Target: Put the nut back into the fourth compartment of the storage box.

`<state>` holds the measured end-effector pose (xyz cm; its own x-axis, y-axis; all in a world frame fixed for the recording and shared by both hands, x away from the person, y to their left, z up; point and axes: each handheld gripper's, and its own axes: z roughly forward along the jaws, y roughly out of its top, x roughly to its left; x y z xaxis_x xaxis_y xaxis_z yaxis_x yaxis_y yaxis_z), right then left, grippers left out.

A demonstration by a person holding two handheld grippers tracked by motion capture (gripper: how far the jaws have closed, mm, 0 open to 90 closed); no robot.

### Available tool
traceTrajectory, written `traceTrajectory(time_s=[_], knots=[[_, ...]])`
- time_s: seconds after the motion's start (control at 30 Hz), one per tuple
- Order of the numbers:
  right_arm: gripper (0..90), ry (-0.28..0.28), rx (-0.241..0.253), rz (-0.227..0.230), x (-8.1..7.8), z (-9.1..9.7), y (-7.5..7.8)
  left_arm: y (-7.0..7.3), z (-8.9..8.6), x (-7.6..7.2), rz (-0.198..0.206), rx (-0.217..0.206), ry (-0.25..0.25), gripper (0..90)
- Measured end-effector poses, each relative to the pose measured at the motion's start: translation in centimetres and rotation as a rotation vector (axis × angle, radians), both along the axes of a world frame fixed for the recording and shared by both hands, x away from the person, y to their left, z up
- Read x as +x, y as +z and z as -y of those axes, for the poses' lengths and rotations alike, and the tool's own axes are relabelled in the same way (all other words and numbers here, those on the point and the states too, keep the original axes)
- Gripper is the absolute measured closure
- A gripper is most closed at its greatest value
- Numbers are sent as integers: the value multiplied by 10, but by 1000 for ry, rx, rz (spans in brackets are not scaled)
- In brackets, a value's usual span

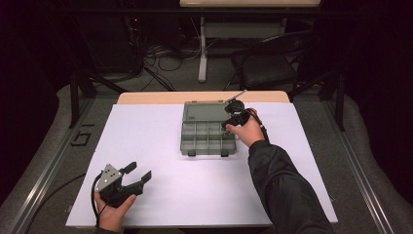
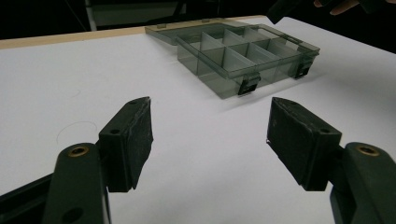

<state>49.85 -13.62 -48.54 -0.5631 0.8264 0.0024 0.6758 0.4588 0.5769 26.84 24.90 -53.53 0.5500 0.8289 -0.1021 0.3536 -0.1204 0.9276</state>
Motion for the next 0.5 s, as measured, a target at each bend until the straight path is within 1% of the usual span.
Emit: traceTrajectory(time_s=[0.03, 0.07, 0.13, 0.2, 0.27, 0.43, 0.5], knots=[[527, 4, -10, 5, 0, 0, 0, 0, 0, 0, 0, -2, 0, 313], [502, 5, -17, -1, -1, 1, 2, 0, 0, 0, 0, -2, 0, 313], [461, -2, -10, 2, -1, 3, 2, 0, 0, 0, 0, -1, 1, 313], [457, -4, -7, 13, -2, 6, 2, 0, 0, 0, 1, -2, 1, 313], [445, 0, -7, 12, -5, 9, 4, 1, -1, 0, 3, 0, 3, 313], [433, 21, 12, 27, -20, 18, 11, 1, -2, -1, 1, -1, 9, 313], [427, 27, 27, 33, -29, 23, 15, 1, -2, -1, 2, 0, 12, 313]])
